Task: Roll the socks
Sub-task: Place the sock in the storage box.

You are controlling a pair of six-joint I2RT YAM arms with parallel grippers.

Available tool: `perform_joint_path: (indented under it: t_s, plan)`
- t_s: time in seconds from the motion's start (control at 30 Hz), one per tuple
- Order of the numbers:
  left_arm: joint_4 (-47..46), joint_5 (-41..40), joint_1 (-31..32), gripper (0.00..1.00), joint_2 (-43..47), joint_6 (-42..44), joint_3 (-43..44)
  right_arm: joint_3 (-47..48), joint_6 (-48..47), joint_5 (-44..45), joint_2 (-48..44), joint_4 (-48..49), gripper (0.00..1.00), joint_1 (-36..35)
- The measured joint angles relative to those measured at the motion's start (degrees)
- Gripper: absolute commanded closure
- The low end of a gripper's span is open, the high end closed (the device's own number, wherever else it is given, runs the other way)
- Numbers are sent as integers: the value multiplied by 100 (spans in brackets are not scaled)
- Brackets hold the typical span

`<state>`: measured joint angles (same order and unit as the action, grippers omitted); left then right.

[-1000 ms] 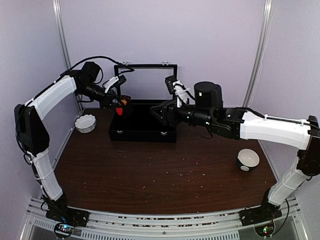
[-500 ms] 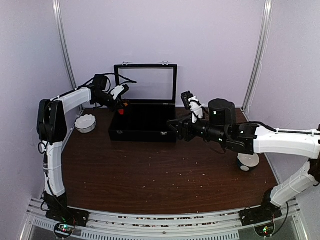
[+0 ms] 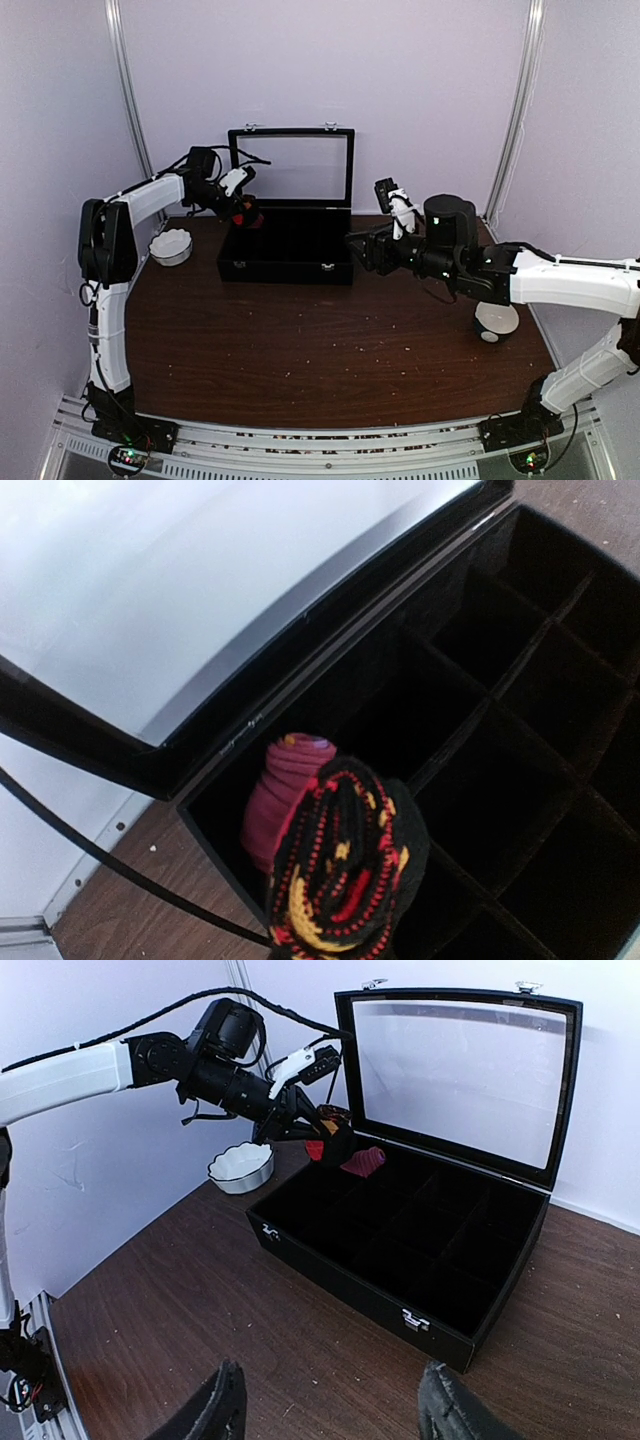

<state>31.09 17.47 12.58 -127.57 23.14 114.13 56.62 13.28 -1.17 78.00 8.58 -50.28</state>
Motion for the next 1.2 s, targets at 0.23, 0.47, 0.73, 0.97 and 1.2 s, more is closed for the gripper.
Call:
perform_joint_path:
  t_s: [0.23, 0.47, 0.73, 0.97, 1.2]
  plan:
    - [994, -389, 0, 100, -822, -79, 1104, 0, 66, -11, 0, 20, 43, 26]
    - [1447, -535, 57, 100, -1012, -68, 1233, 0, 177, -35, 0, 33, 44, 28]
    - [1716, -883, 273, 82, -1014, 94, 1266, 0, 197, -37, 0, 31, 43, 35]
    - [1738, -931, 365, 66, -968, 92, 1091, -7, 201, -37, -24, 22, 42, 57]
    - [1886, -761, 367, 37, -616, 44, 944, -50, 227, -85, -164, 4, 41, 79]
